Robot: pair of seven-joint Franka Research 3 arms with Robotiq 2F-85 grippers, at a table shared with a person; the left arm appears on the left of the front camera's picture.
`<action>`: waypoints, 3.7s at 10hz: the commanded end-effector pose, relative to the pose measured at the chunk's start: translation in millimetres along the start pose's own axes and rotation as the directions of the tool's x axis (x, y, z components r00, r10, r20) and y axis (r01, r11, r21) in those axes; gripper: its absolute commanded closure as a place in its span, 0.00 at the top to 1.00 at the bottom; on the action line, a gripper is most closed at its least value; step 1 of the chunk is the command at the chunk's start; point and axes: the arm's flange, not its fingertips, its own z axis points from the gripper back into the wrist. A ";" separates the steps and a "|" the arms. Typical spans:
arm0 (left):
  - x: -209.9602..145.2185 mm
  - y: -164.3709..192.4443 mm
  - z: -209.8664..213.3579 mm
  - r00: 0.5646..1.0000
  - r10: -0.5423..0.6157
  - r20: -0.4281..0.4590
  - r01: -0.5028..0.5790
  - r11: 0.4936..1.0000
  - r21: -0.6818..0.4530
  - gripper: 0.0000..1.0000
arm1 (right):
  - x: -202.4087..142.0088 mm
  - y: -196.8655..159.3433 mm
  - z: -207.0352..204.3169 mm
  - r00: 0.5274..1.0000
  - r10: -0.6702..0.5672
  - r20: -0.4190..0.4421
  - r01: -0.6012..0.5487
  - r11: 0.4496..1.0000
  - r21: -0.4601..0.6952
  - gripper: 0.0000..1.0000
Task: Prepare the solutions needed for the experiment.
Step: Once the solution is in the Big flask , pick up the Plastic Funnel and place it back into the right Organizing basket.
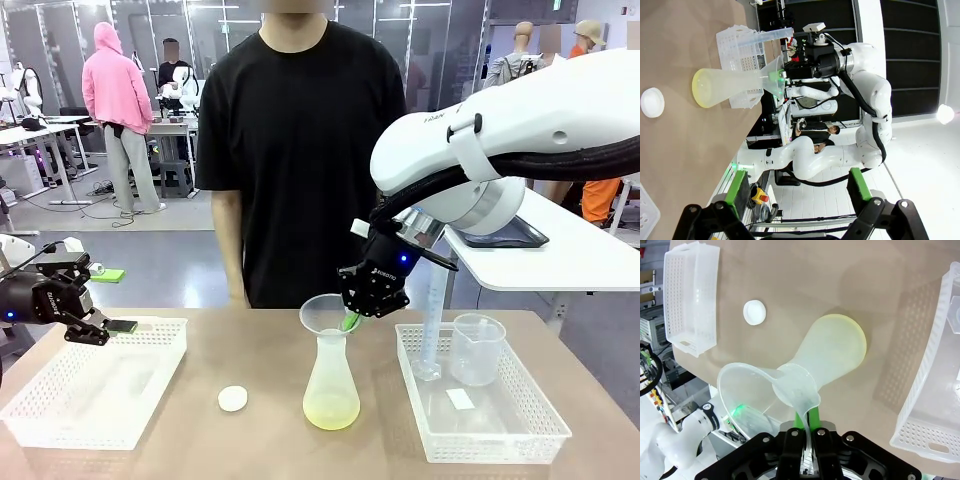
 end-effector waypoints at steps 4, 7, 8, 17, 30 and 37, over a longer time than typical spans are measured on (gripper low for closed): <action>0.1 -2.0 -0.5 1.000 0.005 -0.001 -0.005 1.000 -0.002 1.00 | 0.2 0.9 0.5 1.000 0.011 0.001 -0.011 1.000 0.001 0.00; 0.1 -2.0 -0.5 1.000 0.005 -0.001 -0.005 1.000 -0.002 1.00 | -3.9 5.6 9.8 0.999 0.000 0.033 0.000 1.000 0.003 0.03; 0.1 -2.0 -0.5 1.000 0.005 -0.001 -0.005 1.000 -0.002 1.00 | -6.3 7.1 14.9 0.999 0.003 0.050 -0.003 1.000 0.001 0.03; 0.1 -2.0 -0.5 1.000 0.005 -0.001 -0.005 1.000 -0.002 1.00 | -28.4 40.3 75.8 0.985 0.072 0.158 -0.078 0.996 0.031 0.03; 0.1 -2.0 -0.5 1.000 0.005 -0.001 -0.005 1.000 -0.002 1.00 | -79.6 -72.3 166.7 0.992 0.016 0.127 -0.005 0.996 -0.087 0.03; 0.1 -2.0 -0.5 1.000 0.005 -0.001 -0.005 1.000 -0.002 1.00 | -83.5 -116.3 182.6 0.988 -0.050 0.147 0.061 0.996 -0.072 0.03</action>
